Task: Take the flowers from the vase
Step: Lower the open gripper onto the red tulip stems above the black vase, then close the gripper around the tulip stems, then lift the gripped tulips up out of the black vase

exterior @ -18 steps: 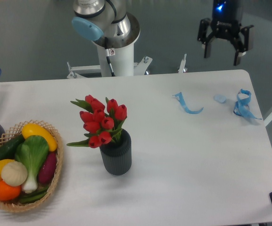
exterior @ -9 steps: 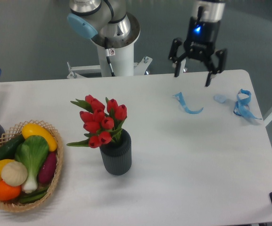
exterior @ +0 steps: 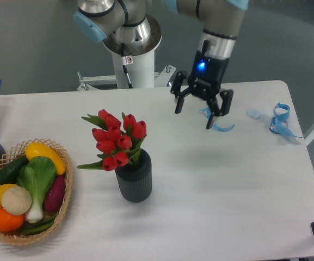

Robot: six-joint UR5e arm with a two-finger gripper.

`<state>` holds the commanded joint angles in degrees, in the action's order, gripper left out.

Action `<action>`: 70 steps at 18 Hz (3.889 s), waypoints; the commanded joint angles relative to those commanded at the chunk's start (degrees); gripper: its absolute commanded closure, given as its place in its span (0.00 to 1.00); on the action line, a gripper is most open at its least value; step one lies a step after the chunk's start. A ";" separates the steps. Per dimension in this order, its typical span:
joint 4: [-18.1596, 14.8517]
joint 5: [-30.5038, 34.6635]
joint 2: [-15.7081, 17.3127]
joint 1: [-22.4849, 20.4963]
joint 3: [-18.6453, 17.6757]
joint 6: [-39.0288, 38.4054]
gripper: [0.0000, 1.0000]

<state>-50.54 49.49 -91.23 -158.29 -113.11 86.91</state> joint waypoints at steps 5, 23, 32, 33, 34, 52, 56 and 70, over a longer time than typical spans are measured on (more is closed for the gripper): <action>0.09 -9.32 0.00 0.88 -3.69 2.20 0.00; 0.09 -16.53 -3.95 5.98 -4.41 2.12 0.00; 0.09 -16.36 -5.89 5.36 -2.11 1.86 0.00; 0.09 -16.36 -5.89 5.36 -2.12 1.86 0.00; 0.09 -16.45 -5.89 5.28 -2.03 1.77 0.00; 0.18 -16.45 -5.71 8.00 -1.77 -1.75 0.00; 0.18 -16.36 -5.98 8.26 -1.50 -1.75 0.09; 1.05 -17.23 -5.19 6.86 -0.36 -5.16 0.60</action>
<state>-49.48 32.26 -96.42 -151.43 -113.47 81.76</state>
